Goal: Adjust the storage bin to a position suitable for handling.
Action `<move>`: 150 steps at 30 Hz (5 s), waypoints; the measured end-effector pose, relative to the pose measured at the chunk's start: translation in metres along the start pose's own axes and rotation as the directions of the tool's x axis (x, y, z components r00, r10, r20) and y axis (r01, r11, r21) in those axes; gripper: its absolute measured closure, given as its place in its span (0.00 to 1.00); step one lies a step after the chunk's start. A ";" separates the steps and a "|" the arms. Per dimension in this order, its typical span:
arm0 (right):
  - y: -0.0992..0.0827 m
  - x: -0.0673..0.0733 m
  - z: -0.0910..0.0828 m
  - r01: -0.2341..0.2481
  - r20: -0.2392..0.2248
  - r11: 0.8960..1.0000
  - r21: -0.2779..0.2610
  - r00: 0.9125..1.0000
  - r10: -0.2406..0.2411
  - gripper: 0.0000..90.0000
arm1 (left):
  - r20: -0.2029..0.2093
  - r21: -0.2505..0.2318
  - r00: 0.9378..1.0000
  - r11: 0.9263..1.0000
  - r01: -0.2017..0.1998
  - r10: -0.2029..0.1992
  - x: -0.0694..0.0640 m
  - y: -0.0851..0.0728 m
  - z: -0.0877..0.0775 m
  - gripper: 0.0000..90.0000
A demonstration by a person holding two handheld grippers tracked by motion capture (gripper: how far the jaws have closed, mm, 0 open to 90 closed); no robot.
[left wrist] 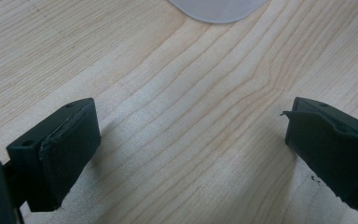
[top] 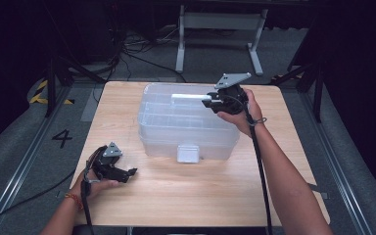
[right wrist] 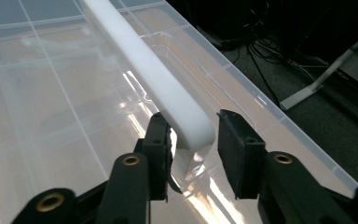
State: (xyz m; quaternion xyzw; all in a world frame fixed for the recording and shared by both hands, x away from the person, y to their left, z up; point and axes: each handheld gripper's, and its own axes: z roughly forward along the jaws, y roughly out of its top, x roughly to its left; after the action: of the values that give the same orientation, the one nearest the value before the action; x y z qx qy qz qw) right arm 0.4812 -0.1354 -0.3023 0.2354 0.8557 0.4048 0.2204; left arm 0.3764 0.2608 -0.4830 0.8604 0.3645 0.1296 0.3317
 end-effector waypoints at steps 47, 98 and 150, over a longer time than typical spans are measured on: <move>0.023 -0.019 0.003 -0.017 -0.018 0.998 0.052 1.000 0.018 0.80 | -0.040 -0.180 0.997 0.981 -0.070 0.064 -0.006 0.035 -0.046 0.47; 0.027 -0.021 0.004 -0.026 0.010 0.998 0.055 1.000 0.025 0.79 | -0.002 -0.334 0.997 0.939 -0.079 0.083 -0.019 0.081 -0.039 1.00; -0.115 0.012 -0.101 -0.068 0.055 0.993 -0.097 0.996 0.074 0.61 | -0.027 -0.321 0.993 0.940 -0.115 0.112 -0.019 0.084 -0.041 1.00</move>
State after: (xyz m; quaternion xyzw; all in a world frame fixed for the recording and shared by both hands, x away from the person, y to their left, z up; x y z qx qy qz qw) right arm 0.3882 -0.2527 -0.3381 0.2666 0.8196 0.4457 0.2420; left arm 0.3896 0.2234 -0.3959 0.8139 0.2895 0.2097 0.4580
